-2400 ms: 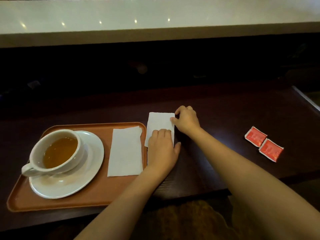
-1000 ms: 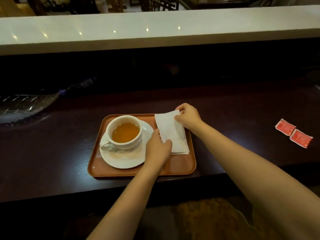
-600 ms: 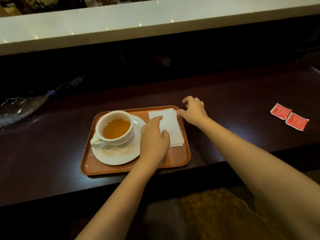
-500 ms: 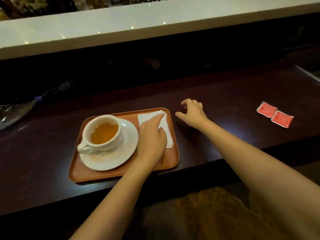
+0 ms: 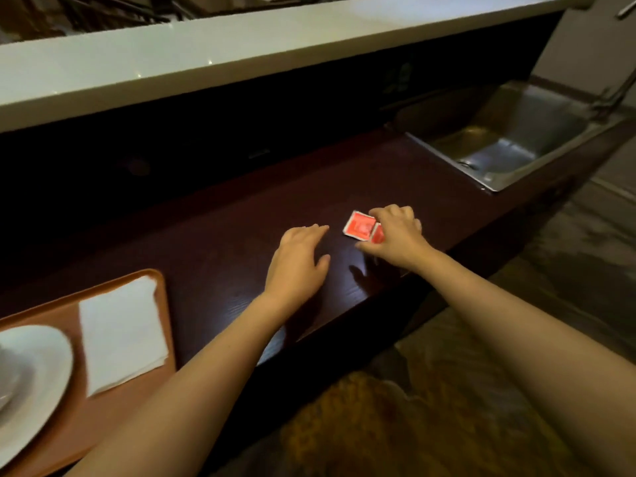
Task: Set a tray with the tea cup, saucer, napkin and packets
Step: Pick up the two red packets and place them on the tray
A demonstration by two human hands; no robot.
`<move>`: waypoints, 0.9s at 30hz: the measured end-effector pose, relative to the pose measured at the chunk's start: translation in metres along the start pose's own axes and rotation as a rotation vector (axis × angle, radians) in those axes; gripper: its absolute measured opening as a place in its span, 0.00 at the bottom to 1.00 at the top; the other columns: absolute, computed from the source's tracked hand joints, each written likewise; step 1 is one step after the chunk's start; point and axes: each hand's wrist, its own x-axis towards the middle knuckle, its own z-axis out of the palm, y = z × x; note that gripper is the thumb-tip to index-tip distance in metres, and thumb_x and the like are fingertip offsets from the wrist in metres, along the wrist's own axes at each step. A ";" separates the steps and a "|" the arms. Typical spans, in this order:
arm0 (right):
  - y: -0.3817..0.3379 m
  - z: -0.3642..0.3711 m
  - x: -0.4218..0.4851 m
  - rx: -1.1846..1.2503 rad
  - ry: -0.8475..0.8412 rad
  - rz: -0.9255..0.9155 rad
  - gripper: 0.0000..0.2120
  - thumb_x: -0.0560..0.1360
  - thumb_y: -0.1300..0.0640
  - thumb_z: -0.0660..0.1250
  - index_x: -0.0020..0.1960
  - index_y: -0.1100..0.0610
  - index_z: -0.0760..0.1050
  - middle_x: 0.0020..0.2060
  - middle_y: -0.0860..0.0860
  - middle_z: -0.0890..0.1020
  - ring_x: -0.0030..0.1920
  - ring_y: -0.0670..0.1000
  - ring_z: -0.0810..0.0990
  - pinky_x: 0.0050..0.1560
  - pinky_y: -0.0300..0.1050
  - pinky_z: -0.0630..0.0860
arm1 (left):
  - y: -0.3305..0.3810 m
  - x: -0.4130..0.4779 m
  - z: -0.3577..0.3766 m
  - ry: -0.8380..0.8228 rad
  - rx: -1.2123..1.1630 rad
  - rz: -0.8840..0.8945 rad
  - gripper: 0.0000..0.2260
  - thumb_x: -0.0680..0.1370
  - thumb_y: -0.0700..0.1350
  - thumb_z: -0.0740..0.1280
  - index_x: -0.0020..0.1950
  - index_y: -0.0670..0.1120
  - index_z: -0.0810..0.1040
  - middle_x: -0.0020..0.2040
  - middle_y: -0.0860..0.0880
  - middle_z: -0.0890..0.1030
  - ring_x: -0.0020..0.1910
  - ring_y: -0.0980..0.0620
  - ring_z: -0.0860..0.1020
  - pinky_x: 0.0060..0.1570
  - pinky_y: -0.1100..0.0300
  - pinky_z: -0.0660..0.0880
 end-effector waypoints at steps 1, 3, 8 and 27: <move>0.014 -0.003 0.001 -0.037 -0.018 0.017 0.38 0.64 0.39 0.70 0.68 0.54 0.64 0.64 0.57 0.69 0.64 0.60 0.63 0.62 0.55 0.62 | 0.005 0.010 0.010 -0.037 0.012 0.035 0.24 0.74 0.44 0.65 0.69 0.48 0.65 0.70 0.47 0.70 0.70 0.49 0.62 0.66 0.55 0.62; 0.036 -0.005 0.003 -0.100 -0.064 0.052 0.44 0.62 0.35 0.70 0.70 0.55 0.61 0.65 0.57 0.67 0.65 0.60 0.62 0.62 0.55 0.62 | 0.013 0.030 0.029 -0.111 0.056 0.103 0.26 0.73 0.45 0.65 0.70 0.48 0.64 0.71 0.47 0.68 0.71 0.48 0.61 0.67 0.54 0.60; 0.061 0.003 0.009 -0.101 -0.088 0.087 0.45 0.59 0.31 0.69 0.68 0.53 0.63 0.63 0.55 0.66 0.63 0.58 0.63 0.62 0.54 0.63 | 0.015 0.066 0.064 -0.241 0.257 0.268 0.29 0.74 0.50 0.64 0.73 0.48 0.58 0.74 0.47 0.62 0.74 0.48 0.56 0.72 0.55 0.53; 0.052 -0.002 0.015 0.096 0.248 -0.120 0.27 0.66 0.43 0.69 0.59 0.57 0.71 0.53 0.54 0.72 0.55 0.55 0.68 0.55 0.50 0.67 | 0.000 0.054 0.052 -0.044 -0.140 0.003 0.31 0.71 0.37 0.63 0.72 0.53 0.60 0.69 0.49 0.69 0.68 0.53 0.64 0.60 0.68 0.58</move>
